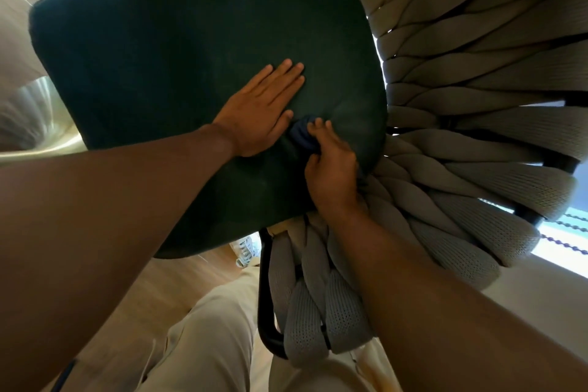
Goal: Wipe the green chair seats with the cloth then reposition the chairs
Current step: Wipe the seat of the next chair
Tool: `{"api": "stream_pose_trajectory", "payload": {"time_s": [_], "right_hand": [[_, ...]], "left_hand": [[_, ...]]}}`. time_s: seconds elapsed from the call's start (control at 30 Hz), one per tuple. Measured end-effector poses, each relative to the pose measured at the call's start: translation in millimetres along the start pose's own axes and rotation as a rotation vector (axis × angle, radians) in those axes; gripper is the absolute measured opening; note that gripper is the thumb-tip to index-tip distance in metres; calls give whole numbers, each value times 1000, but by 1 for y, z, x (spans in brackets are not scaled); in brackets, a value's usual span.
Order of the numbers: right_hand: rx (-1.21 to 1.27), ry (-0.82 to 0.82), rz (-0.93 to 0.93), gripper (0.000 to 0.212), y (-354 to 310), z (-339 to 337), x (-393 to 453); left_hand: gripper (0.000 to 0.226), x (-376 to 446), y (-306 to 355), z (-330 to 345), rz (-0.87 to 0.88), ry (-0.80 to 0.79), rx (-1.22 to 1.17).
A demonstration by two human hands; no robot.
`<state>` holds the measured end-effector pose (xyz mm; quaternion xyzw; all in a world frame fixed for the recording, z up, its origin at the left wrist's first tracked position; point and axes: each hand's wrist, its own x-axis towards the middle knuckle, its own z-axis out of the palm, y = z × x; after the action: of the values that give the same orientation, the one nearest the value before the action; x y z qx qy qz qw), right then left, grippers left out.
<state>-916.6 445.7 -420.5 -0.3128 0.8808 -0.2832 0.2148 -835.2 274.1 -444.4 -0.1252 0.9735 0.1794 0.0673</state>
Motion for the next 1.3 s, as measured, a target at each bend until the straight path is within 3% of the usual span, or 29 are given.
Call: {"api": "stream_pose_trajectory", "payload": {"time_s": [0.13,0.23,0.33,0.43,0.5,0.57,0.63,0.77,0.83,0.97,1.1,1.2,1.3], "right_hand": [[-105,-98,-67,43,-18,-15,-4],[-37,-357,-11,43,-24,-26,-1],[342,-760,231,52,-39,-36,-1],[619,-876,486,56,-53,-32,-3],[671,-962,649,43,-62,-24,0],[717,-1152,887,32,-76,-21,6],[830,-1258,930,37,-89,-17,11],[738,-1348,716,26,-121,-5,24],[601,-1248,438,28,-141,12,29],[290,-939,-234,54,-169,52,32],[-141,-865,-813,74,-163,102,33],[-394,-689,-992,73,-148,133,19],[-298,-498,-966,67,-142,144,-1]], "left_hand": [[64,-9,1,-7,-59,7,-38],[61,-35,3,-11,-191,92,-101],[60,-72,9,-11,-388,188,-207],[61,-114,17,-5,-612,247,-244],[63,-143,24,0,-737,259,-237],[63,-167,33,5,-822,280,-239],[64,-188,45,11,-903,302,-225],[66,-211,69,32,-1054,346,-231],[67,-218,76,42,-1121,382,-254],[67,-229,80,60,-1176,450,-284],[66,-231,72,77,-1146,533,-269],[66,-231,69,84,-1132,592,-236],[65,-232,69,88,-1128,632,-228]]}}
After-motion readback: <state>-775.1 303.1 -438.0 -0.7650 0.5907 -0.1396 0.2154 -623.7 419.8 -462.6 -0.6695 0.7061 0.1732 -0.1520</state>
